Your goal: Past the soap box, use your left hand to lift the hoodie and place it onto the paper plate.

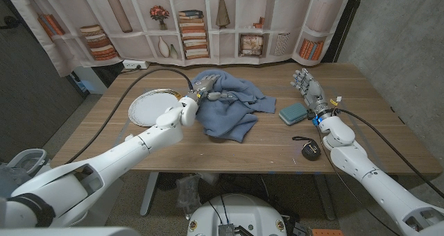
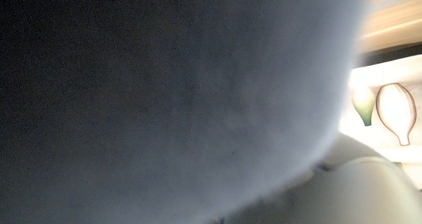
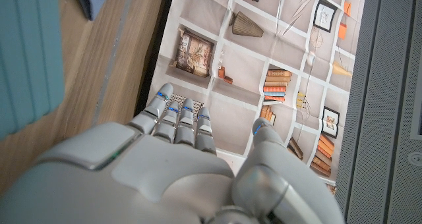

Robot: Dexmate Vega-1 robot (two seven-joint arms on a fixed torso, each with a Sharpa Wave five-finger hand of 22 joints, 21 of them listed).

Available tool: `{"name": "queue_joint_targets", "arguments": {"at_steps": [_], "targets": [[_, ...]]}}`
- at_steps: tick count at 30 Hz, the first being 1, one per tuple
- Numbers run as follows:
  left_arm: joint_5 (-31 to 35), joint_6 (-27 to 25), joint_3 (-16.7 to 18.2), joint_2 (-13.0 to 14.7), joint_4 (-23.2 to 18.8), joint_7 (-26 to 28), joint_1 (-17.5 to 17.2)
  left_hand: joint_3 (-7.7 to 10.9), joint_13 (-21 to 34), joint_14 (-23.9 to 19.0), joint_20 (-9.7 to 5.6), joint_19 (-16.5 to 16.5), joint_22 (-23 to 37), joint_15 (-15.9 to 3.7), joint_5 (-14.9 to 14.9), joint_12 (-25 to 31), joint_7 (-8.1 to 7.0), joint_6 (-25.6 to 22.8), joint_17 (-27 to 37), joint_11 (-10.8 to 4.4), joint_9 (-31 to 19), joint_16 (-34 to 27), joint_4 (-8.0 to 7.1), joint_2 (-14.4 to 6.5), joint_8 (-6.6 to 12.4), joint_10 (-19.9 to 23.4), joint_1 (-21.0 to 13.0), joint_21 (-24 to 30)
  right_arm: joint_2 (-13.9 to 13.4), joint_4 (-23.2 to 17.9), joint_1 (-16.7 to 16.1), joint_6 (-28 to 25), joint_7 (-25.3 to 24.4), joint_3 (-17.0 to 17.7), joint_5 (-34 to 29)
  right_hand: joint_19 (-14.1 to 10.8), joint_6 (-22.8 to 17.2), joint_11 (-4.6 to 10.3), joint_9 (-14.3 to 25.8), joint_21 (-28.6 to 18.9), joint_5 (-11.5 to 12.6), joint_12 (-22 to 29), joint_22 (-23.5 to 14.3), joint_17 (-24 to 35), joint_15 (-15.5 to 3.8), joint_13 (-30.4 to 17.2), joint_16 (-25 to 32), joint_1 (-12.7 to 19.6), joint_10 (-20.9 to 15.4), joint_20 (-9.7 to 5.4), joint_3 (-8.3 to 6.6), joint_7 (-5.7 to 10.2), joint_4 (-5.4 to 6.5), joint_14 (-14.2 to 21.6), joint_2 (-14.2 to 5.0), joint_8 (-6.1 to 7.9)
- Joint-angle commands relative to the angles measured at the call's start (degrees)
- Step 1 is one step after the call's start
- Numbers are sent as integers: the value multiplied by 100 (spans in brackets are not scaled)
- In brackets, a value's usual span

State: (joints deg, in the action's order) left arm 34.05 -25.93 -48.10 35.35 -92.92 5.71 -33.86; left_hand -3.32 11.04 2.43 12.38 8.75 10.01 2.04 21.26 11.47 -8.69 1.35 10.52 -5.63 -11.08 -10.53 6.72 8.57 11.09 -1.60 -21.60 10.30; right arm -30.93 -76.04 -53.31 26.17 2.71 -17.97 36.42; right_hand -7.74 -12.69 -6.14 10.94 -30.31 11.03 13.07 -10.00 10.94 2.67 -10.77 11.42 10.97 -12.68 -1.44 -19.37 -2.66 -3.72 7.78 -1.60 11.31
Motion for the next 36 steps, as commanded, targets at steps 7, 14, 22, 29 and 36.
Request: {"name": "queue_joint_targets", "arguments": {"at_steps": [7, 14, 22, 29, 36], "targets": [[-135, -351, -365, -105, 292, -668, 313, -52, 23, 145, 2, -115, 19, 29, 100, -47, 3, 344, 28, 29, -24, -5, 41, -73, -73, -252, -169, 16, 83, 196, 120, -22, 84, -61, 42, -27, -15, -3, 11, 24, 4, -31, -16, 11, 8, -16, 2, 46, -40, 15, -10, 13, -35, 43, -5, 2], [-85, -459, -515, -115, 344, -827, 437, -47, 33, 242, -11, -41, 32, 43, 205, -71, 56, 865, 30, 155, -37, -17, 91, -180, -103, -560, -418, 84, 91, 214, 161, -28, 92, -93, 6, -23, -11, 25, 11, 42, 2, -32, -17, 13, 5, -16, 2, 43, -40, 26, -6, 23, -37, 42, -7, 1], [-62, -431, -521, -98, 332, -682, 444, 353, 45, -259, -33, 757, 52, -79, 334, 90, -27, 598, 34, 91, -45, -155, 283, -709, 157, -437, -1639, 305, 101, 200, 199, -53, 76, -112, -13, -27, -12, 19, 11, 54, 1, -31, -18, 14, 9, -16, 1, 44, -43, 30, -3, 22, -40, 40, -8, 2], [-6, -446, -543, -105, 322, -627, 475, 707, 56, -938, -30, 1828, 47, -233, 113, 212, -92, -81, 54, -14, -55, -236, 315, -968, 333, -8, -2931, 518, 126, 230, 232, -61, 92, -131, -5, -30, -13, 28, 11, 67, -1, -29, -18, 15, 23, -16, -3, 40, -52, 32, 1, 20, -41, 29, -9, 3], [46, -504, -588, -128, 332, -678, 521, 895, 79, -1253, -25, 2292, 37, -276, -136, 311, -60, -534, 94, 10, -74, -268, 290, -1117, 430, 356, -3531, 568, 125, 226, 225, -82, 78, -130, 4, -36, -13, 29, 11, 77, -2, -29, -18, 16, 29, -16, -3, 41, -52, 33, 4, 26, -44, 30, -8, 3]]}}
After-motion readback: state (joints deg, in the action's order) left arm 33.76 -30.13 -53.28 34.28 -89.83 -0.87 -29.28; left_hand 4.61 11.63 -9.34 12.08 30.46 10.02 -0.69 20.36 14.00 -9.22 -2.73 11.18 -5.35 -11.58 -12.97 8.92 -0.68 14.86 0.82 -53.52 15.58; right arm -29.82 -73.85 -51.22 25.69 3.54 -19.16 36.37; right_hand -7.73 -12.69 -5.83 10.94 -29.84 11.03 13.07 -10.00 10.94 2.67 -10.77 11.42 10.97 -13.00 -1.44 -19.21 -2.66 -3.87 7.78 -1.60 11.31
